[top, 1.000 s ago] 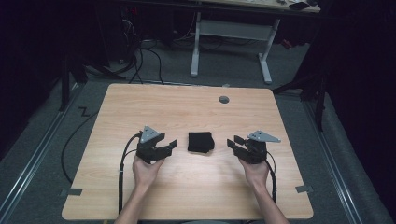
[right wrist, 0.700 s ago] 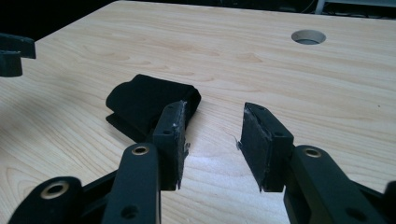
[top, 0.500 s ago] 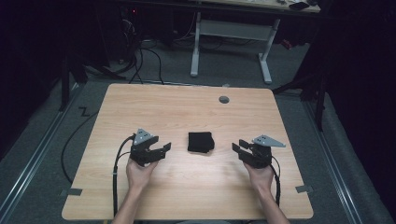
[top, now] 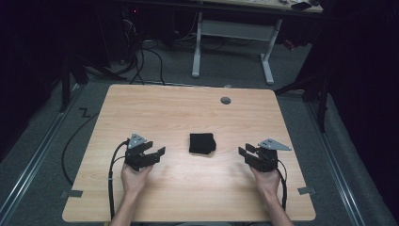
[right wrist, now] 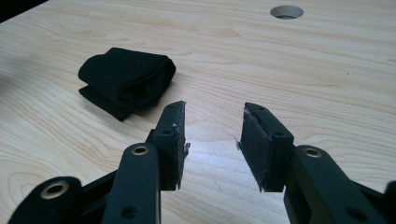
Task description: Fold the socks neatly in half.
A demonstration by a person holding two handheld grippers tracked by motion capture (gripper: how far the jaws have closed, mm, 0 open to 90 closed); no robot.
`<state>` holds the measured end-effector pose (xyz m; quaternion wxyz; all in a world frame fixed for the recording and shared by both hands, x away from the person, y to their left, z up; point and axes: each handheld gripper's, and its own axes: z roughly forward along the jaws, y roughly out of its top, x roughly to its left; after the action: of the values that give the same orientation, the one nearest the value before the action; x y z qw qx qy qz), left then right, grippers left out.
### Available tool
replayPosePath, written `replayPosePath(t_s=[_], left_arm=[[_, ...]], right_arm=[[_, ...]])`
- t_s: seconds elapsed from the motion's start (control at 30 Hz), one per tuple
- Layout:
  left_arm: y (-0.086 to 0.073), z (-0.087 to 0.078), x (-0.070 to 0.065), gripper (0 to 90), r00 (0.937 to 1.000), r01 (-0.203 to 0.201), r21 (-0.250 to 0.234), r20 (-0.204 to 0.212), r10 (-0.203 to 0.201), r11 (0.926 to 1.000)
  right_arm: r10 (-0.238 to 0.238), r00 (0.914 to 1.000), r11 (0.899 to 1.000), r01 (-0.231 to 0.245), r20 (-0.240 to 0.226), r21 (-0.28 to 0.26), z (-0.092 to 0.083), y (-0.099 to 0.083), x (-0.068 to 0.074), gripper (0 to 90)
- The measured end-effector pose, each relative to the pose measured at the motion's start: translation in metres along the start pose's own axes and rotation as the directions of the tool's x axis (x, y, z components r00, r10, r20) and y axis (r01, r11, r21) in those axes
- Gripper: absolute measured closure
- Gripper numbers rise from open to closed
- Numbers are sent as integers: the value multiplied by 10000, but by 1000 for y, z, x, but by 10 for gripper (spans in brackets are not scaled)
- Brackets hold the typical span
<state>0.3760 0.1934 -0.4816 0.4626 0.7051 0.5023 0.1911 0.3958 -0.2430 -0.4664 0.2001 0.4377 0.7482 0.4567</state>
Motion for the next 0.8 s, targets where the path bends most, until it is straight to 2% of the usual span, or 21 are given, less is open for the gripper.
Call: replayPosePath(t_s=[0.27, 0.4, 0.5, 0.7, 0.8], left_arm=[[-10, -1, 15, 378, 9983, 400, 296, -435, -387, 9988], [-14, -1, 23, 384, 9941, 918, 372, -623, -894, 9951], [-16, -1, 28, 384, 9913, 1020, 452, -879, -978, 9938], [-19, 3, 30, 383, 9872, 841, 761, -1420, -727, 9936], [-19, 5, 28, 382, 9844, 545, 955, -1718, -375, 9939]], right_arm=[[319, 9993, 9992, -324, 198, 245, 2, -6, -11, 601], [458, 9985, 9984, -468, 287, 322, 6, -10, -14, 601], [569, 9977, 9973, -585, 367, 446, 10, -13, -17, 601], [485, 9964, 9953, -541, 695, 803, 13, -18, -22, 599], [335, 9950, 9942, -428, 944, 989, 15, -19, -24, 582]])
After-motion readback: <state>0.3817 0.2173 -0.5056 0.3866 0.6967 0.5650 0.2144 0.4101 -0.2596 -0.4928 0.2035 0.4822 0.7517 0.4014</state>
